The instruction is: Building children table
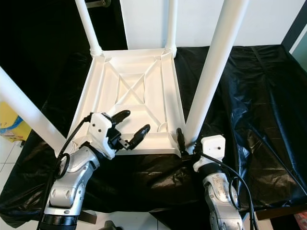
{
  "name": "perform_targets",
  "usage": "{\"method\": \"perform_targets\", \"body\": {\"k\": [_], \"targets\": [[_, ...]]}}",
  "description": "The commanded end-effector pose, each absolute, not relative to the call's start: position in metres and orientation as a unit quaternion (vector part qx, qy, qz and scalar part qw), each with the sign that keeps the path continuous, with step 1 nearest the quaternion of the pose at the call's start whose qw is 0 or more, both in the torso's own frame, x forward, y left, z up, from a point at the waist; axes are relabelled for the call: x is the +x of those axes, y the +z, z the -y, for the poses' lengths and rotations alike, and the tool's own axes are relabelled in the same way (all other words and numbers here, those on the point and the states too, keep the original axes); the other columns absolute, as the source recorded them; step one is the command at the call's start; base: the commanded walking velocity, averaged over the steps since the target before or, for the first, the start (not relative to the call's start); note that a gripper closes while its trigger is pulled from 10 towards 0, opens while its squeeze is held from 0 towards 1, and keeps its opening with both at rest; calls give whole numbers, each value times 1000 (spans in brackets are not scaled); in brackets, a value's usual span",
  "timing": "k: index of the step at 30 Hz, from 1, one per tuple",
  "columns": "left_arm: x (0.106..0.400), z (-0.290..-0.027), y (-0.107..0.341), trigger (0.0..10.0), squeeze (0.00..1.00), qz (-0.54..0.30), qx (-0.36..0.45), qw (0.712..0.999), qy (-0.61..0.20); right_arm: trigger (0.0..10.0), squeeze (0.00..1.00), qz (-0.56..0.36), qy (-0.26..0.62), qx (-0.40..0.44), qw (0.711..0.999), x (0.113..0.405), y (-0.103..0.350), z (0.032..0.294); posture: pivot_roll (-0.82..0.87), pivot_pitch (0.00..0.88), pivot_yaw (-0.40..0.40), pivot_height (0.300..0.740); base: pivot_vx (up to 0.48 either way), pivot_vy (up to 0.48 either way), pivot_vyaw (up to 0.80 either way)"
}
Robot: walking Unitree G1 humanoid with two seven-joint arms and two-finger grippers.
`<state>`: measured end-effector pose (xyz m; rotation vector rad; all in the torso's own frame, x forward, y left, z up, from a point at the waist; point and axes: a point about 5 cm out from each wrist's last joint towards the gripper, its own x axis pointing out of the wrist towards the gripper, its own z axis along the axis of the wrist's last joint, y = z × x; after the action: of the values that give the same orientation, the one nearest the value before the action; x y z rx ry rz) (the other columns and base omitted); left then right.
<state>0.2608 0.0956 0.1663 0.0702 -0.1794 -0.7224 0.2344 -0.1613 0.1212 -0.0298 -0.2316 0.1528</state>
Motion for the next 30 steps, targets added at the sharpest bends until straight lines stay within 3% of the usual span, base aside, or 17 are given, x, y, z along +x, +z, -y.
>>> {"method": "perform_targets", "body": {"k": [1, 6, 16, 30], "targets": [[266, -105, 161, 10000, 0, 78, 27, 963, -258, 10000, 0, 109, 78, -11, 991, 232, 117, 161, -130, 48, 30, 740, 0, 0, 0], [262, -112, 154, 10000, 0, 80, 15, 974, -210, 10000, 0, 91, 92, -6, 992, 231, 111, 157, -132, 53, 37, 740, 0, 0, 0], [270, -126, 155, 10000, 0, 84, 17, 977, -193, 10000, 0, 75, 101, 12, 992, 232, 107, 153, -135, 49, 41, 740, 0, 0, 0], [271, -119, 154, 10000, 0, 84, 0, 977, -195, 10000, 0, 81, 94, -6, 992, 239, 108, 155, -134, 26, 37, 740, 0, 0, 0]]}}
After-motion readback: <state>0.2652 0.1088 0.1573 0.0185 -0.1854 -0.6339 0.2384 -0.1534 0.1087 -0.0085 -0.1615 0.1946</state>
